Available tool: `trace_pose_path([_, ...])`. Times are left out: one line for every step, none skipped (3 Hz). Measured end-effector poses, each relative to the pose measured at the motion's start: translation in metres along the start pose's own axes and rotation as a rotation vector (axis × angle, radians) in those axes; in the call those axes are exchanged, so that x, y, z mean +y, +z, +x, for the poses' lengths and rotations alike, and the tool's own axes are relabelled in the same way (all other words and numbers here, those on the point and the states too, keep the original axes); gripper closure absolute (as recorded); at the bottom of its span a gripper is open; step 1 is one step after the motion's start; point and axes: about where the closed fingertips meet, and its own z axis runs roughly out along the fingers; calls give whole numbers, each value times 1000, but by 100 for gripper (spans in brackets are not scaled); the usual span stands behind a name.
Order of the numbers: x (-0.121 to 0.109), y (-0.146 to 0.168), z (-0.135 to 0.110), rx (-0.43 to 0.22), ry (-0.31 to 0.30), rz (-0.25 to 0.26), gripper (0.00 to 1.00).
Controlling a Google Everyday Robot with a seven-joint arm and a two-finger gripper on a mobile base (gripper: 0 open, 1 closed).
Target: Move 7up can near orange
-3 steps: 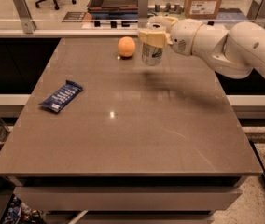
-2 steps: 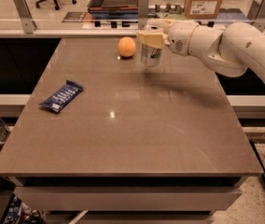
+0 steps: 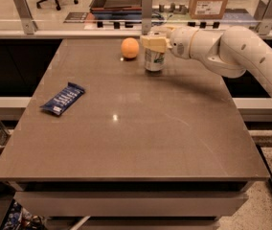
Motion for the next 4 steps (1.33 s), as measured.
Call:
trace_pose_path([-1,0,1,1,1,0,100])
trace_pose_path([1,3,0,0,2,-5,83])
trace_pose_path([3,6,0,0,2,-9,60])
trace_pose_path([5,8,0,-1,2,-14,37])
